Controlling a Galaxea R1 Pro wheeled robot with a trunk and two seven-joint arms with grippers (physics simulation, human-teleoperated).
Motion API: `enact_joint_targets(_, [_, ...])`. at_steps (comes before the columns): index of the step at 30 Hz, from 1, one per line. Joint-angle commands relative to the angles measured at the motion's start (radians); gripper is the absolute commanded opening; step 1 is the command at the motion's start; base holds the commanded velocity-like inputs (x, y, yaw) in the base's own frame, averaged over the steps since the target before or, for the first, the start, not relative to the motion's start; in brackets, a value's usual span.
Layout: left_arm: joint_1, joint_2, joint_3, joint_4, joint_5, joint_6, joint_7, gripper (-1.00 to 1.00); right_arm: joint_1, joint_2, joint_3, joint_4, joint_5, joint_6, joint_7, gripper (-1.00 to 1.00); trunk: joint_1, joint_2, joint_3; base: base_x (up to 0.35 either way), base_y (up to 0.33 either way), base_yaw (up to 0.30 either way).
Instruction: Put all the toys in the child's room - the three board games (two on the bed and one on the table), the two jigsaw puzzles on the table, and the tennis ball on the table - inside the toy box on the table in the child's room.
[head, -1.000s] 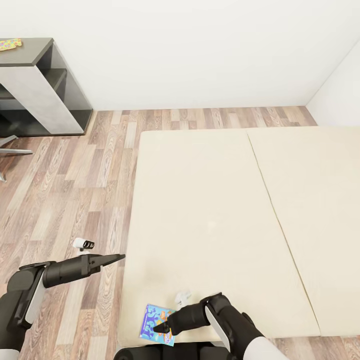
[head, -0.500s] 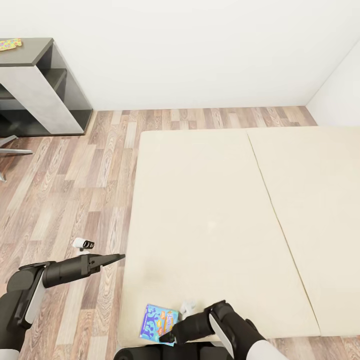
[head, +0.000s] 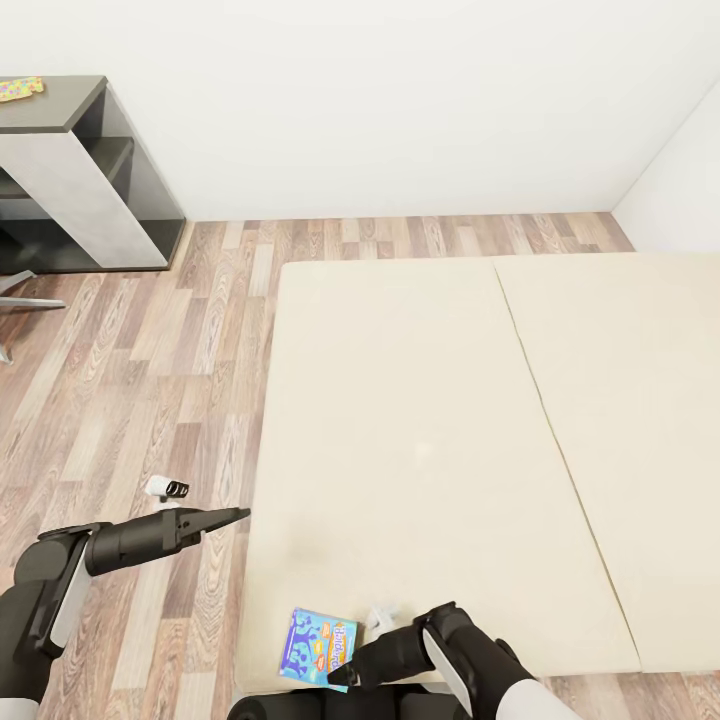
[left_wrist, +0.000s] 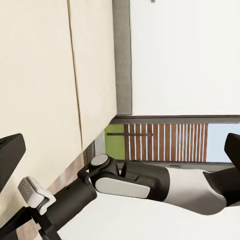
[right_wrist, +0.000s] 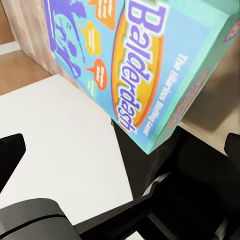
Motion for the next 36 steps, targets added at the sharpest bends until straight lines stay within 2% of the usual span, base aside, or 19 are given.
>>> enact_joint_targets(1, [0.0, 0.0, 0.0, 0.0, -0.001, 0.011, -0.004, 1.0, 0.0, -0.001, 0.004, -0.001, -0.011, 0.008, -0.004, 1.0, 0.0, -0.001, -0.001, 0.0, 0.0, 0.0])
enact_joint_targets(12, [0.0, 0.001, 0.0, 0.0, -0.001, 0.01, -0.004, 1.0, -0.001, -0.001, 0.003, -0.005, -0.014, 0.007, -0.009, 1.0, 0.0, -0.001, -0.004, 0.0, 0.0, 0.0])
enact_joint_targets(36, [0.0, 0.001, 0.001, 0.0, -0.001, 0.011, -0.004, 1.0, -0.009, 0.007, 0.0, -0.011, -0.019, -0.012, -0.01, 1.0, 0.0, -0.001, -0.034, 0.0, 0.0, 0.0])
